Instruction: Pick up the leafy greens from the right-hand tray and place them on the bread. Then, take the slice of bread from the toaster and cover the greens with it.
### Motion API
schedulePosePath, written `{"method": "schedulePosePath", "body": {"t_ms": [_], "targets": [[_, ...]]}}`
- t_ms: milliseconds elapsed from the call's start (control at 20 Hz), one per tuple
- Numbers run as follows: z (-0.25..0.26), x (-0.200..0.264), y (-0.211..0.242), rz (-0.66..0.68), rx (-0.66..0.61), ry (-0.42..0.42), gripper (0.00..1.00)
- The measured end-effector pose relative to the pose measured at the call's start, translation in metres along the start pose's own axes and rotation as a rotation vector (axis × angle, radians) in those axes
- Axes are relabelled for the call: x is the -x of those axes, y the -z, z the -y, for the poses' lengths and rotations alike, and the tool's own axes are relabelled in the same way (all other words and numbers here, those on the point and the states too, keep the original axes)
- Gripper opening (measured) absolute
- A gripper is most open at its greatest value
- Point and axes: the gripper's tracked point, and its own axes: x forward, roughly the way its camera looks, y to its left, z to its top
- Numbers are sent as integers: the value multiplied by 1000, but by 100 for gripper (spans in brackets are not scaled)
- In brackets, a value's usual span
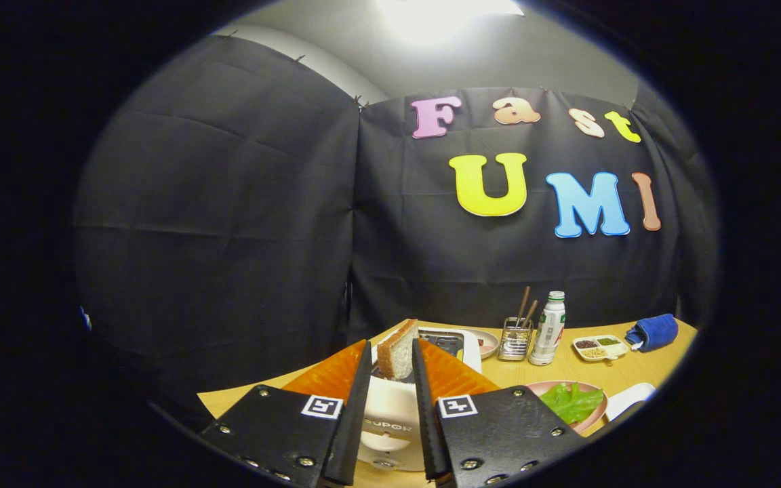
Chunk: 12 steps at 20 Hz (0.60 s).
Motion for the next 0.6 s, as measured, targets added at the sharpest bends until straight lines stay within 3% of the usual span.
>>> {"method": "schedulePosePath", "body": {"t_ms": [550, 600], "targets": [[-1, -64, 20, -95, -6, 105, 37], [10, -68, 24, -101, 7, 160, 37]]}}
